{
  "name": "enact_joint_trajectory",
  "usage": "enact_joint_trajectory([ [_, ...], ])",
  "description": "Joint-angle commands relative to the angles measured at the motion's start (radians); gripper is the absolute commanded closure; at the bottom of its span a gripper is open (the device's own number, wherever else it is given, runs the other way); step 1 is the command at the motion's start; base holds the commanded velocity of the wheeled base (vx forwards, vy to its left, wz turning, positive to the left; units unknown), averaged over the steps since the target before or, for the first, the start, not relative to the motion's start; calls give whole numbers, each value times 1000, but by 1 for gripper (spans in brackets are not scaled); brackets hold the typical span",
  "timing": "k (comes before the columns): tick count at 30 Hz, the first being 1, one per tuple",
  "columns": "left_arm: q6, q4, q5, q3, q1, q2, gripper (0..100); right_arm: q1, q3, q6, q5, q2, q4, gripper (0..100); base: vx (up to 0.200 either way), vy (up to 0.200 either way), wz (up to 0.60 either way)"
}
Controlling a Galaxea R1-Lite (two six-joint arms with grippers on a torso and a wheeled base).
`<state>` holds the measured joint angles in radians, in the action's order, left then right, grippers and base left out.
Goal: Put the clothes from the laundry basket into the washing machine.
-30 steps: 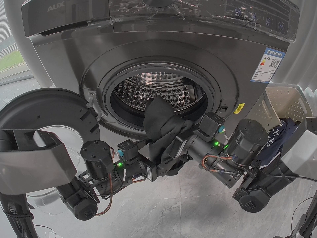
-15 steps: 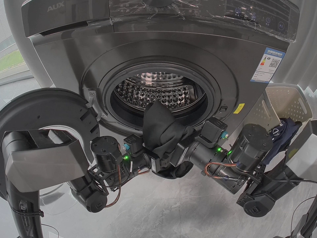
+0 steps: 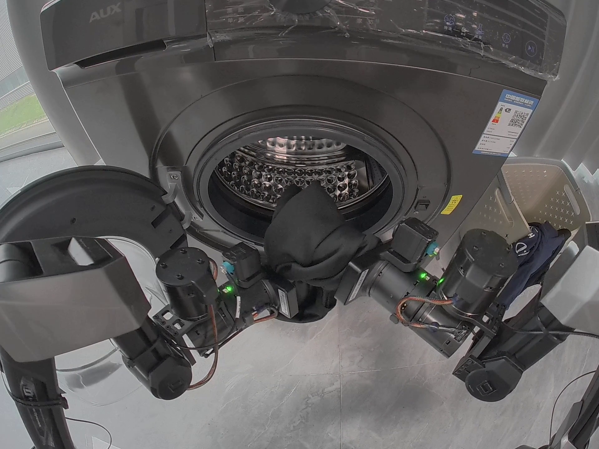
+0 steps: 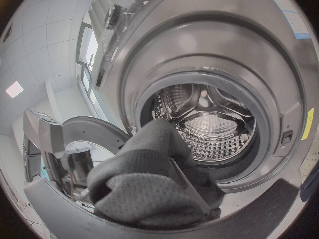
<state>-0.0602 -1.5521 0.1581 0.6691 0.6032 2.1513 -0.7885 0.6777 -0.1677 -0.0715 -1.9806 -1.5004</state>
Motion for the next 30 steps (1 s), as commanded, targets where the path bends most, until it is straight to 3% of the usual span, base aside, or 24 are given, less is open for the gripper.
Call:
enact_joint_trajectory([
  [1, -16, -2, -6, -68, -20, -149, 100, 49, -49, -4, 1, -7, -1, 100, 0, 0, 0],
  [9, -32, 0, -11, -143, -17, -249, 100, 34, -64, -9, -1, -53, -3, 100, 0, 0, 0],
  [13, -44, 0, -35, -166, -19, -272, 100, 23, -64, -9, -1, -55, -6, 100, 0, 0, 0],
  [14, -44, 0, -38, -169, -19, -272, 100, 20, -69, -9, 1, -52, -12, 0, 0, 0, 0],
  [17, -43, -2, -48, -184, -19, -281, 100, 6, -150, 2, 15, -15, -26, 0, 0, 0, 0],
  [19, -46, 0, -83, -201, -19, -297, 100, -9, -253, 17, 39, 37, -27, 0, 0, 0, 0],
  [22, -44, 1, -117, -221, -22, -304, 100, -38, -448, 57, 148, 123, -32, 0, 0, 0, 0],
  [30, -33, 0, -118, -353, -22, -335, 100, 0, -622, 57, 170, 164, -38, 0, 0, 0, 0],
])
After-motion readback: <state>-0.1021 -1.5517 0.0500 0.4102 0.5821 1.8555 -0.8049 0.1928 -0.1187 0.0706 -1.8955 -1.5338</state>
